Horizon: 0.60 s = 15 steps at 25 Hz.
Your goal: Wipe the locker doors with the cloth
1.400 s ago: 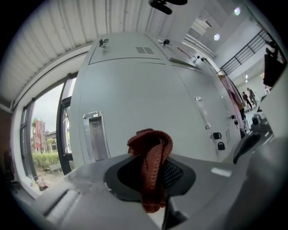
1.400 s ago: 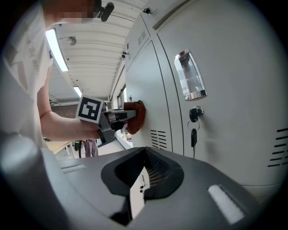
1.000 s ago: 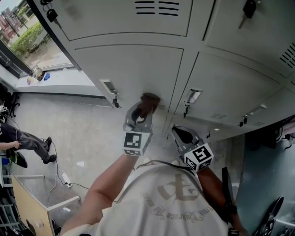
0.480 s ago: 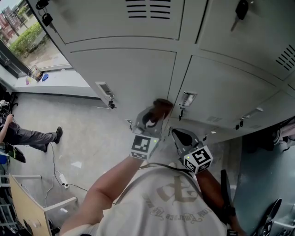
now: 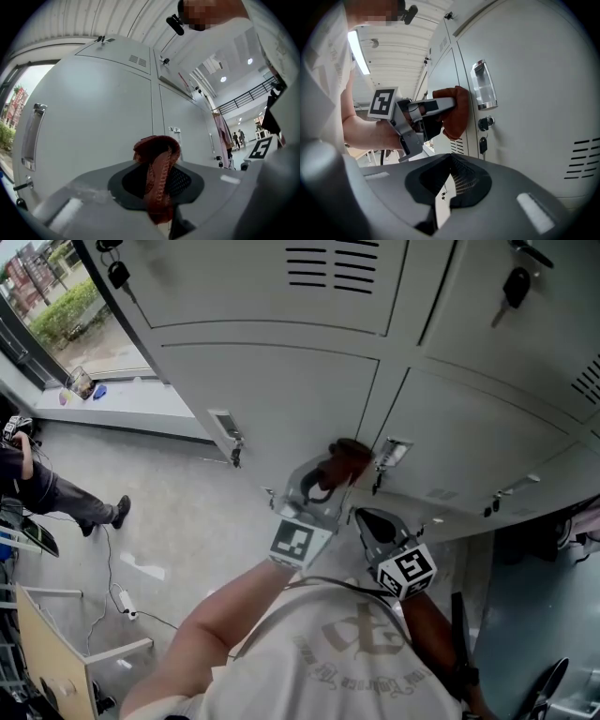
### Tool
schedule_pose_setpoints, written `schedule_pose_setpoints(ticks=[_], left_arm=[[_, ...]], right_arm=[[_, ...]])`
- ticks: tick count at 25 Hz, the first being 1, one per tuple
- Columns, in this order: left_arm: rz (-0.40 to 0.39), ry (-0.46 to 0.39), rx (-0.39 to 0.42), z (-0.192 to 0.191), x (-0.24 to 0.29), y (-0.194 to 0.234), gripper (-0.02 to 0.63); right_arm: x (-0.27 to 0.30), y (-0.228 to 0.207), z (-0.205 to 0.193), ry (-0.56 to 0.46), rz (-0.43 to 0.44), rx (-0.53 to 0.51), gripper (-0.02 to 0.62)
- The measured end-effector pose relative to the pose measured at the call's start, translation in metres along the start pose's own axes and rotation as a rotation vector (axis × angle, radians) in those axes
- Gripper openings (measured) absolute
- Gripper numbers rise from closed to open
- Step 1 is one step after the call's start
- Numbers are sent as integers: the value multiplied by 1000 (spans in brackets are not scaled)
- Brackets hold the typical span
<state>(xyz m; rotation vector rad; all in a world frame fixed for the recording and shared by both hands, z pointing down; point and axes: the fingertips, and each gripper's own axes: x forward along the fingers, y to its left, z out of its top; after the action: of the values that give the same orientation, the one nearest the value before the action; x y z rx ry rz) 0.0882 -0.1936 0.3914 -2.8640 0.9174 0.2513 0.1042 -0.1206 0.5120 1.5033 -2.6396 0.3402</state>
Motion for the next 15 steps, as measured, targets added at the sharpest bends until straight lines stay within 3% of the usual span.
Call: schedule_pose_setpoints(ticks=[15], left_arm=[[148,-2,-35,14,-33,69,84]], right_arm=[[18,11,6,3,20,-27,8]])
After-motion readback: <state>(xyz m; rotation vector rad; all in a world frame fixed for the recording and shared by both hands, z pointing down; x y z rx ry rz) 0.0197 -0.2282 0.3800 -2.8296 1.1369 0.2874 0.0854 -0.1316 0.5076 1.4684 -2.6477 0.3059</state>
